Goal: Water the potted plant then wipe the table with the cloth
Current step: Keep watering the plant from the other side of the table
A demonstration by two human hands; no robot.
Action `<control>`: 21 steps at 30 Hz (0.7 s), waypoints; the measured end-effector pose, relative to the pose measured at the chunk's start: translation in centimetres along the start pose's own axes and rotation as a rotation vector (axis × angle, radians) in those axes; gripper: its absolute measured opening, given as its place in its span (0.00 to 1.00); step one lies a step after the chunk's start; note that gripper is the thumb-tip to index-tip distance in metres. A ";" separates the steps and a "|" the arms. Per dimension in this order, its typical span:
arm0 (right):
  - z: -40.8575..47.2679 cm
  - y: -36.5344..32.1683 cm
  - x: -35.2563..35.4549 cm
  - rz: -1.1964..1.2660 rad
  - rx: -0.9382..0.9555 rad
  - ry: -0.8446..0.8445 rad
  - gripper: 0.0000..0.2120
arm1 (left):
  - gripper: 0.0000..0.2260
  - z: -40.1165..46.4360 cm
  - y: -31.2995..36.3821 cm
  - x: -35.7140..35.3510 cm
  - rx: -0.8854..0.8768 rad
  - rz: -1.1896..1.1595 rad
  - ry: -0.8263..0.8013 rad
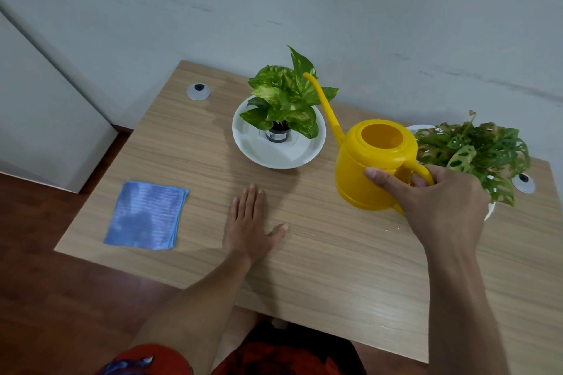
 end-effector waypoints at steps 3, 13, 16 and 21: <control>0.2 -0.4 -0.2 0.025 0.003 -0.008 0.29 | 0.48 0.0 -0.1 0.0 0.001 -0.007 0.000; 1.4 -1.3 -0.6 -0.005 0.022 0.016 0.32 | 0.48 0.0 -0.1 -0.1 0.000 -0.039 0.017; 1.8 -1.6 -0.7 0.006 0.035 0.014 0.31 | 0.48 0.0 -0.1 -0.2 -0.001 -0.051 0.020; 2.3 -2.1 -0.6 0.011 0.055 0.024 0.31 | 0.48 0.0 0.0 -0.1 -0.004 -0.055 0.023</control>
Point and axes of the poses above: each hand's wrist, its own z-axis towards the middle knuckle, its own x-axis out of the back of the hand, y = z × x, the point moved 7 cm from there along z, towards the middle knuckle, and after that the axes turned 2 degrees about y, right-handed, at the moved point
